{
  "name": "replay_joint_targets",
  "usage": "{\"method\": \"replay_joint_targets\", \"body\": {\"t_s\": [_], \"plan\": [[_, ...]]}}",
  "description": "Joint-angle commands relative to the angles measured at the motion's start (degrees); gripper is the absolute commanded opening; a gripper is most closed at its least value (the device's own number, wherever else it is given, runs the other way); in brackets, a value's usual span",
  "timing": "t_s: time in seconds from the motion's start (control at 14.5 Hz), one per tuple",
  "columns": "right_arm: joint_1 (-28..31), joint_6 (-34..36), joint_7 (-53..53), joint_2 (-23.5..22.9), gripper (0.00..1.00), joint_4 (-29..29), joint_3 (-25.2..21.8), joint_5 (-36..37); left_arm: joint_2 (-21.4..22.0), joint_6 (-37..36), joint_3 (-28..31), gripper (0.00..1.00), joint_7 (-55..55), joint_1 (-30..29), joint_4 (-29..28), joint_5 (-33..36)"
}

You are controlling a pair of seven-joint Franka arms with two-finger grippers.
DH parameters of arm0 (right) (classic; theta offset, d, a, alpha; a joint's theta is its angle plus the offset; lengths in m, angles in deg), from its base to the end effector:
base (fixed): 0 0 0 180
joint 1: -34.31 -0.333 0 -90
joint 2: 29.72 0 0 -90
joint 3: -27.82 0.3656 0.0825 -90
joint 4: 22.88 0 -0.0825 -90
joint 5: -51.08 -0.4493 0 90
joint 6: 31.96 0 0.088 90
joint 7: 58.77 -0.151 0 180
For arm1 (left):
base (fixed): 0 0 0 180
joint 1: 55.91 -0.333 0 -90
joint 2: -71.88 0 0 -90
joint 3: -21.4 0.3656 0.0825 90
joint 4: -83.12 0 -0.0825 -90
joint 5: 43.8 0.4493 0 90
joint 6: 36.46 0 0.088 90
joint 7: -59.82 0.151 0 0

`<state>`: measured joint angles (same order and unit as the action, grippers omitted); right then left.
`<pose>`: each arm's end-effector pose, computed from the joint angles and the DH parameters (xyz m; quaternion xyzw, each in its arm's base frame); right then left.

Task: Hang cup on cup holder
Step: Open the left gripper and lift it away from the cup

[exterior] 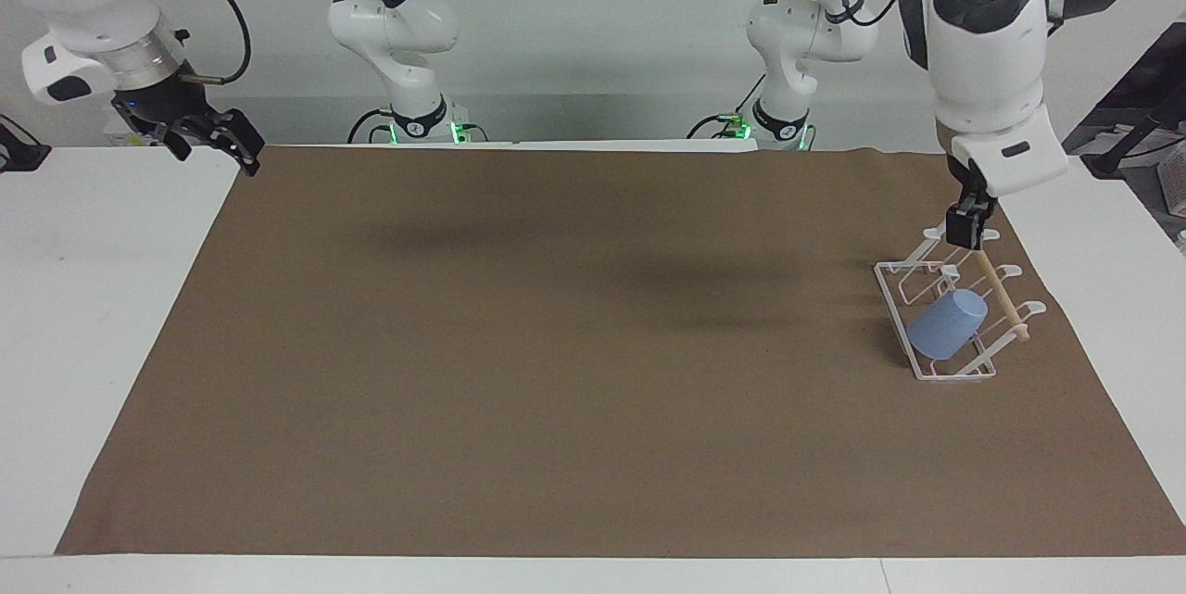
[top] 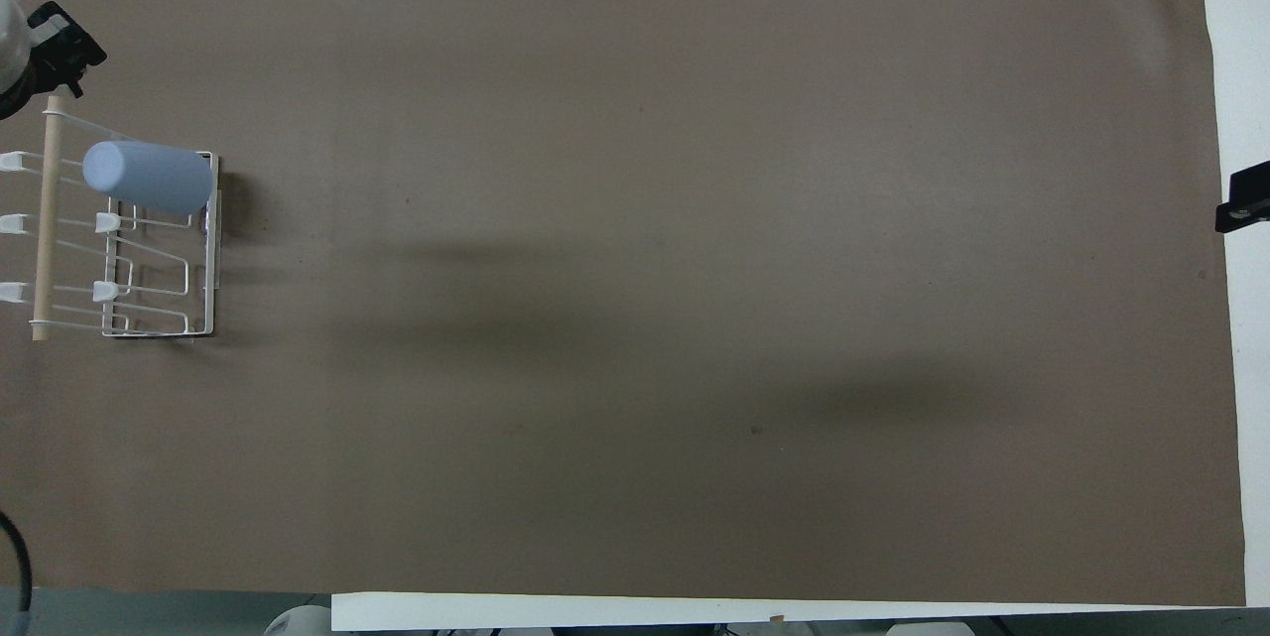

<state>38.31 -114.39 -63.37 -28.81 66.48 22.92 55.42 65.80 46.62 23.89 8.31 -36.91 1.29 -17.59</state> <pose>0.5862 -0.1046 0.6355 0.9907 -0.1202 -0.0539 0.0351 0.6344 -0.1158 0.6456 -0.9222 -0.3094 -0.0938 0.2121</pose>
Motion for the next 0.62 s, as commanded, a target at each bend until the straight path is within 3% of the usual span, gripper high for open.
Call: {"method": "replay_joint_targets", "body": {"t_s": [0.0, 0.35, 0.55], "plan": [[0.13, 0.78, 1.44, 0.67, 0.99, 0.46, -0.03, 0.15, 2.56, -4.05, 0.14, 1.0, 10.76, -0.28, -0.7, -6.32], [0.13, 0.78, 1.44, 0.76, 0.99, 0.73, -0.03, 0.15, 5.02, -7.23, 0.31, 1.0, 31.43, -0.46, -0.87, -15.91], [0.13, 0.78, 1.44, 0.76, 0.99, 0.73, -0.03, 0.15, 6.34, -6.79, 0.49, 1.0, 42.41, -3.52, -0.61, -18.56]]}}
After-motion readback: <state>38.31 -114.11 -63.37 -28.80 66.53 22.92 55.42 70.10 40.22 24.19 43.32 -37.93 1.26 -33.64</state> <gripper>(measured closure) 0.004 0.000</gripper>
